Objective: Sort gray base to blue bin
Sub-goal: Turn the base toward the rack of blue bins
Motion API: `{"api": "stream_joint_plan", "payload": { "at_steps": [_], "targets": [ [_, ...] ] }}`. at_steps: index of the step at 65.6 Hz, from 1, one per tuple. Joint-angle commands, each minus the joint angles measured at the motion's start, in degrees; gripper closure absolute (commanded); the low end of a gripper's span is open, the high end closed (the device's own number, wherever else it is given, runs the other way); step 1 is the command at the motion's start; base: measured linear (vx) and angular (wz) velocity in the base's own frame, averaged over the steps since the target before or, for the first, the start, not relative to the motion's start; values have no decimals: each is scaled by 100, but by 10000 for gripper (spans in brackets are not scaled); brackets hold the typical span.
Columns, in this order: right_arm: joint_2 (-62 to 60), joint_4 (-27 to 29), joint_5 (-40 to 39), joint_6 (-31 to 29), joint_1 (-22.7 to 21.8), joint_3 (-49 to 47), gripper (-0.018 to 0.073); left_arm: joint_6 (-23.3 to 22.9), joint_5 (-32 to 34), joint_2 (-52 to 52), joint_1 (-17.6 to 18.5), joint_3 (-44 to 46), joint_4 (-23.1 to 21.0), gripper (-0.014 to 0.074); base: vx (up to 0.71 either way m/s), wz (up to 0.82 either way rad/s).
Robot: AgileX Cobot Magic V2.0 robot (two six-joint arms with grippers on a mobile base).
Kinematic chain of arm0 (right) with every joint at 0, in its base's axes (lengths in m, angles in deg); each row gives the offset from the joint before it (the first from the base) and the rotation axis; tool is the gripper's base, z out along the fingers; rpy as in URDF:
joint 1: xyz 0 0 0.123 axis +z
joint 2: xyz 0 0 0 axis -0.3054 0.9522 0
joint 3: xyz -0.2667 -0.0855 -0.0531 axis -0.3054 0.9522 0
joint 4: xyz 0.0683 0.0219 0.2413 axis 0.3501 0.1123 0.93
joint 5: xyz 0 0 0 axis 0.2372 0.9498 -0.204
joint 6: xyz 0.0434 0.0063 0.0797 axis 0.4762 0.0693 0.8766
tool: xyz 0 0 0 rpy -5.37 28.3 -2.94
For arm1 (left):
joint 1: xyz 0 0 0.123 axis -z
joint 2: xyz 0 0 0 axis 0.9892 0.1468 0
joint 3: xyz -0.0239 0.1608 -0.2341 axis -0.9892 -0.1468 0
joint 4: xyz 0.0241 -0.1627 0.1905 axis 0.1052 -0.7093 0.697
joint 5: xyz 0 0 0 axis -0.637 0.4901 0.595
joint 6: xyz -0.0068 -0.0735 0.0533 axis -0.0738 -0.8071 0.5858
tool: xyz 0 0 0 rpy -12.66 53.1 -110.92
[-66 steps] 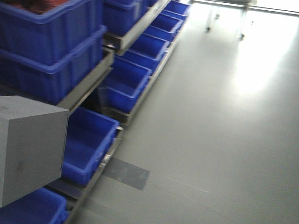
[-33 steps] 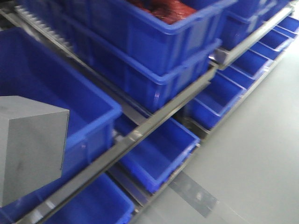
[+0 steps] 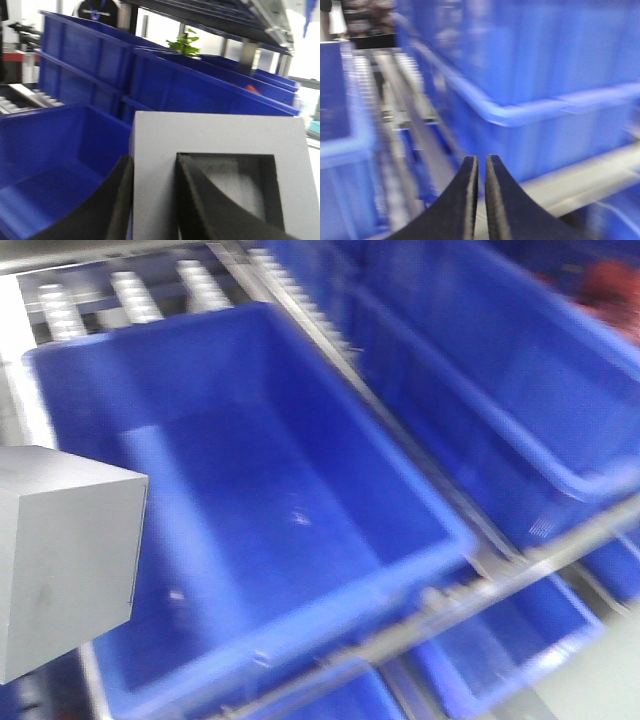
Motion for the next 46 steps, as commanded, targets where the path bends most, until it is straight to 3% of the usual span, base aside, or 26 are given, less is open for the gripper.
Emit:
{"api": "stream_joint_plan", "payload": {
  "at_steps": [1,23,46],
  "targets": [
    [-45,-36,-427,-38,-23,5,564,-22,646,50,11,169,-53,601,16,60],
    [-45,-36,-427,-38,-23,5,564,-22,646,50,11,169,-53,601,12,48],
    [-45,-36,-427,-38,-23,5,564,-22,646,50,11,169,-53,601,4,18]
  ]
}}
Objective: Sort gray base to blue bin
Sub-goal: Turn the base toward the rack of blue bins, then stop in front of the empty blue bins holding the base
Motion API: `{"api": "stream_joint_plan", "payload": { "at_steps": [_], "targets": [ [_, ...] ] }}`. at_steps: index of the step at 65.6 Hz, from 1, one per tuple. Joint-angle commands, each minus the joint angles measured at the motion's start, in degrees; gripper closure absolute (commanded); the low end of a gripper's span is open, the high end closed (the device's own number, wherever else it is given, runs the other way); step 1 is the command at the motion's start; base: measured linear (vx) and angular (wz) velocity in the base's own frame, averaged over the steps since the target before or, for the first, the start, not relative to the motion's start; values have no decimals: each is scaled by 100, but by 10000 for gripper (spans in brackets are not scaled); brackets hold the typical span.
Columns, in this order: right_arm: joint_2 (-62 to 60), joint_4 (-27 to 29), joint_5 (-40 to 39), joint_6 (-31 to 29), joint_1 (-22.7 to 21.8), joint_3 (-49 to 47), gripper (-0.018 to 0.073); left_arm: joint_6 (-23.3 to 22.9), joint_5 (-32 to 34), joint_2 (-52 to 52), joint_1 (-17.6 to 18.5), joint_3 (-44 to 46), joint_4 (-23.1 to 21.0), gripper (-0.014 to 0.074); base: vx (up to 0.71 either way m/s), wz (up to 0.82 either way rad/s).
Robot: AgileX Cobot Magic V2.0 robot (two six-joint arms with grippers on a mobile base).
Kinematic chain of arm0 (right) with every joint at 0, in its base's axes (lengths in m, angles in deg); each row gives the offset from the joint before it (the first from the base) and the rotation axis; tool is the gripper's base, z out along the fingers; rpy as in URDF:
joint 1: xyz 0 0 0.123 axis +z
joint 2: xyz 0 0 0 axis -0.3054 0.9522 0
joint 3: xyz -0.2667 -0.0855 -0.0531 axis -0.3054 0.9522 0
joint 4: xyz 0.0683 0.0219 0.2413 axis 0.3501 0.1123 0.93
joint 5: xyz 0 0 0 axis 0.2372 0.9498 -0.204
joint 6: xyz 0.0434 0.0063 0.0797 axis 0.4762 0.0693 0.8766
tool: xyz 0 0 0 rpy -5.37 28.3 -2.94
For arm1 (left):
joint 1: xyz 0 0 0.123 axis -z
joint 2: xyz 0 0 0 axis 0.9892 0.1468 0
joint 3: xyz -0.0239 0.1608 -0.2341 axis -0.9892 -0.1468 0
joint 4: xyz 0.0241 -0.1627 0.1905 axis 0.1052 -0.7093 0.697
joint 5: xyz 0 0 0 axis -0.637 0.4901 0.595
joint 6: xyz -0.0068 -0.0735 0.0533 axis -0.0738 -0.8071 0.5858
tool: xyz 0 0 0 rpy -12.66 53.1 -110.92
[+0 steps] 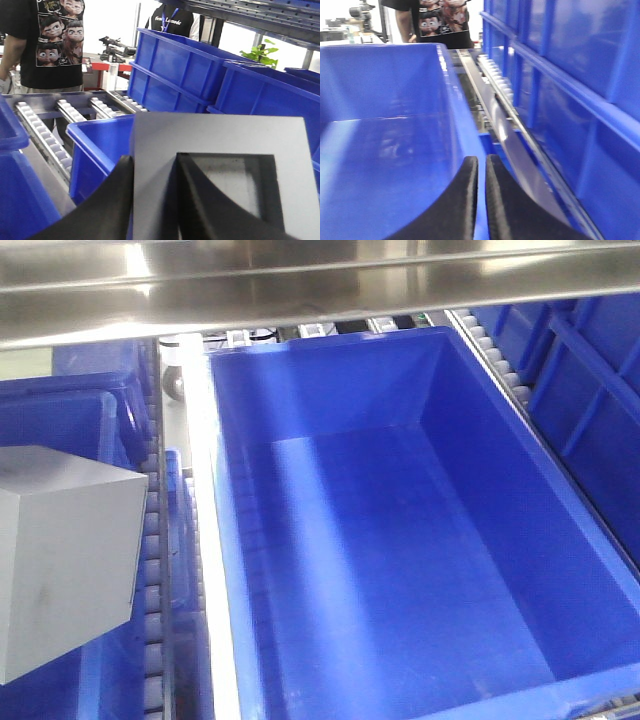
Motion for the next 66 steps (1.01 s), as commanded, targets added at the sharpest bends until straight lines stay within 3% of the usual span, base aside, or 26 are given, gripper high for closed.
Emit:
{"api": "stream_joint_plan", "payload": {
  "at_steps": [1,66],
  "targets": [
    [-45,-36,-427,-38,-23,5,564,-22,641,50,11,169,-53,601,2,11],
    [-45,-36,-427,-38,-23,5,564,-22,641,50,11,169,-53,601,1,17]
  ]
}}
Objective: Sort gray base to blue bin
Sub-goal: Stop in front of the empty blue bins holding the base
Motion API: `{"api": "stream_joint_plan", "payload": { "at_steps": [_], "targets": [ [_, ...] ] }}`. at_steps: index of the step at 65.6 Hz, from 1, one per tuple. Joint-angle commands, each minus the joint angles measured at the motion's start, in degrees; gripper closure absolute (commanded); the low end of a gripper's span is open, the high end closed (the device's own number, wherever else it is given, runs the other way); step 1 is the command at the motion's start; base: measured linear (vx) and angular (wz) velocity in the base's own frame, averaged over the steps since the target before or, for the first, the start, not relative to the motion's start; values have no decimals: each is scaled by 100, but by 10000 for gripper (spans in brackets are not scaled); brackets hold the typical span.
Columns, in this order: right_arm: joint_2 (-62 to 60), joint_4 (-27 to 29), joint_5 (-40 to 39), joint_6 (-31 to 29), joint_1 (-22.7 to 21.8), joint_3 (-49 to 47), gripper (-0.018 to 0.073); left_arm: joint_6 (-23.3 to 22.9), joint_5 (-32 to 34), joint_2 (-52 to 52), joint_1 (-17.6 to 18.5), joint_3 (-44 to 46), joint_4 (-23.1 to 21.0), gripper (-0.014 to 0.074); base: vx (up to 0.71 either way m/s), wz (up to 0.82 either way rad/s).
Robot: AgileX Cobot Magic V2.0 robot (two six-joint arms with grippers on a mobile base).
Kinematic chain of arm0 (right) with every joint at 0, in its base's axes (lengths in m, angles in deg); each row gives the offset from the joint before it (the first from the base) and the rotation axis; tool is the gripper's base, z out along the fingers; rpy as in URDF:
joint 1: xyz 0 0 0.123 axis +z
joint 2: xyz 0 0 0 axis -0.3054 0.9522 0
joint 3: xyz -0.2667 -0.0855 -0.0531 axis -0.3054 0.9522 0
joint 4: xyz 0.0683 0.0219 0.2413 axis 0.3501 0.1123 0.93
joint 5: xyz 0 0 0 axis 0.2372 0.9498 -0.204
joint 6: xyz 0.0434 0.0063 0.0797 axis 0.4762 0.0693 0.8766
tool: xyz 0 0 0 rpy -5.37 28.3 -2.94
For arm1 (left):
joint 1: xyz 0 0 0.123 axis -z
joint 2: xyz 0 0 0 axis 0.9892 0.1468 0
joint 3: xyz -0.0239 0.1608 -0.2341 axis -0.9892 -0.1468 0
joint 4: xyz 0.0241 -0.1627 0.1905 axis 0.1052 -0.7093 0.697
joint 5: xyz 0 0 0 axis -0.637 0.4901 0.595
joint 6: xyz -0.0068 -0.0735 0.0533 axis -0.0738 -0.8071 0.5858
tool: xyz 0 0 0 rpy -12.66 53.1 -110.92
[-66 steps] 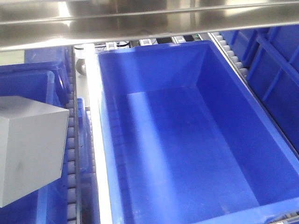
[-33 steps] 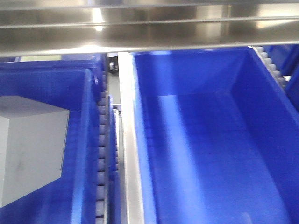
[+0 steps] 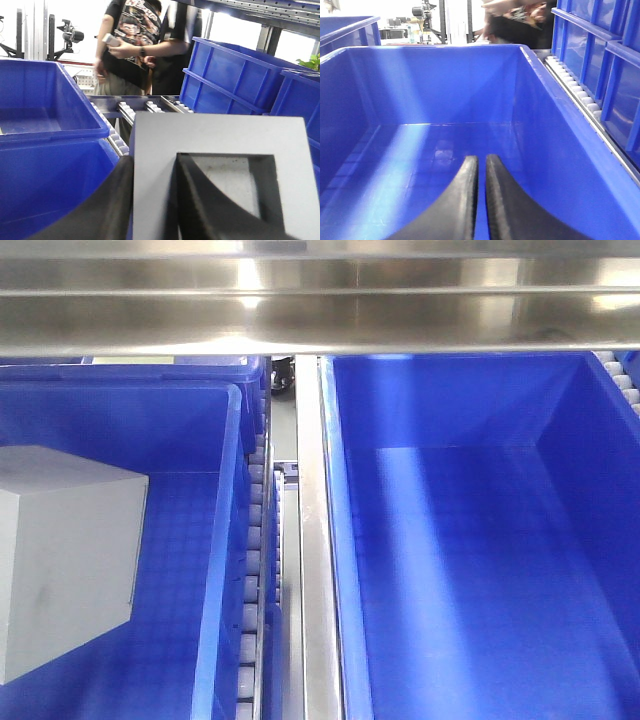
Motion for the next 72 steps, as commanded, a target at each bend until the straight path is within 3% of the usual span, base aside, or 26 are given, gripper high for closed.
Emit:
{"api": "stream_joint_plan", "payload": {
  "at_steps": [1,72],
  "targets": [
    [-45,-36,-427,-38,-23,5,564,-22,641,50,11,169,-53,601,0,2],
    [-45,-36,-427,-38,-23,5,564,-22,633,75,11,169,-111,601,0,0]
  ]
}}
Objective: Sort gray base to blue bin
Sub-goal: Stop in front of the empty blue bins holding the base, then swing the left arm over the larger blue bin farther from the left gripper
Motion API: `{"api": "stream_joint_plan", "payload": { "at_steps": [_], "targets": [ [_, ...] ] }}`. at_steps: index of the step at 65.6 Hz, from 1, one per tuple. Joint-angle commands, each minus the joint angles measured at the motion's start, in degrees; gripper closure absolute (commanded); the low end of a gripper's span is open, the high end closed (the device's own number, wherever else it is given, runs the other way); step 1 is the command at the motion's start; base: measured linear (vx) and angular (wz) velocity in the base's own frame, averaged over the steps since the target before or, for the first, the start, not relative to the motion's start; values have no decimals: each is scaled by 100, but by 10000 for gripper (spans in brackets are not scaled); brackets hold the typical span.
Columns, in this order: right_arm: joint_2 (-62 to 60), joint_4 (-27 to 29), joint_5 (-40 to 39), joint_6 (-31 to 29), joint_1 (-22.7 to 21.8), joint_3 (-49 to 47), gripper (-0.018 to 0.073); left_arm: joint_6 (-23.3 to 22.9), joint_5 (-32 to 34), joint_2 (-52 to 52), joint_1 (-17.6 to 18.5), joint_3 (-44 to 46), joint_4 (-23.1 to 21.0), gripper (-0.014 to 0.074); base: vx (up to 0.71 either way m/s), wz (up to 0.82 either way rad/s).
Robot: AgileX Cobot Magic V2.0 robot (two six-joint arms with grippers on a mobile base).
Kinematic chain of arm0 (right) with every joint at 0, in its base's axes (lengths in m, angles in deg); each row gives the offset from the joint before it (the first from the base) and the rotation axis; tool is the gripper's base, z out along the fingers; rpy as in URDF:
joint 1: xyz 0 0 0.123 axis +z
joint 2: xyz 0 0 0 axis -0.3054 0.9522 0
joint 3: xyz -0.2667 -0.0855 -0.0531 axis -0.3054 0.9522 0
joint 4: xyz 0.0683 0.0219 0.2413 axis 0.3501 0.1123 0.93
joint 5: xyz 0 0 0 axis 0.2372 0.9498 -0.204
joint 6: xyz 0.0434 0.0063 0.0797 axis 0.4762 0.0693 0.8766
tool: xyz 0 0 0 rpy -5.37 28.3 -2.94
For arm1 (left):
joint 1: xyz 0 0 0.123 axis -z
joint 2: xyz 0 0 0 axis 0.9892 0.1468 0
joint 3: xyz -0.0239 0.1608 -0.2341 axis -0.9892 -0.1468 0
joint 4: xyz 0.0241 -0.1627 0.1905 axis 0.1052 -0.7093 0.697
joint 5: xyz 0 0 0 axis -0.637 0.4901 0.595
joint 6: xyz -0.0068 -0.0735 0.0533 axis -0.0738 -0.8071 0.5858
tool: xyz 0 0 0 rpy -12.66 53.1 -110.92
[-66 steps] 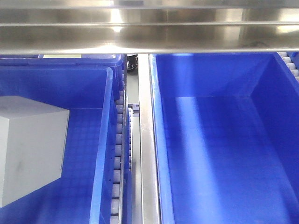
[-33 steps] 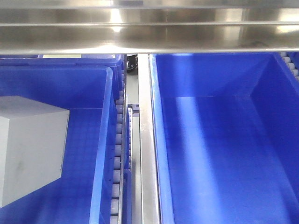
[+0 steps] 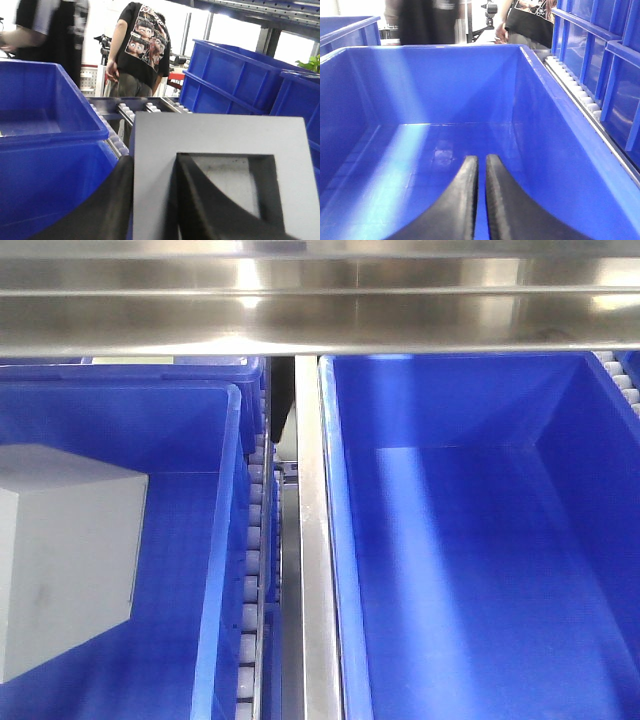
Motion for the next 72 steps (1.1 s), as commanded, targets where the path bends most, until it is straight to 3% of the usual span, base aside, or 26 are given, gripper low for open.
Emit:
{"api": "stream_joint_plan", "payload": {
  "at_steps": [1,26,48,72],
  "targets": [
    [-45,-36,-427,-38,-23,5,564,-22,583,88,11,169,-99,601,0,0],
    [-45,-36,-427,-38,-23,5,564,67,996,1126,79,198,-90,601,0,0],
    [-45,-36,-427,-38,-23,5,564,302,1873,2417,1356,272,-66,601,0,0],
    [-45,-36,-427,-38,-23,5,564,302,1964,4601,2665,1849,-35,601,0,0]
  ]
}}
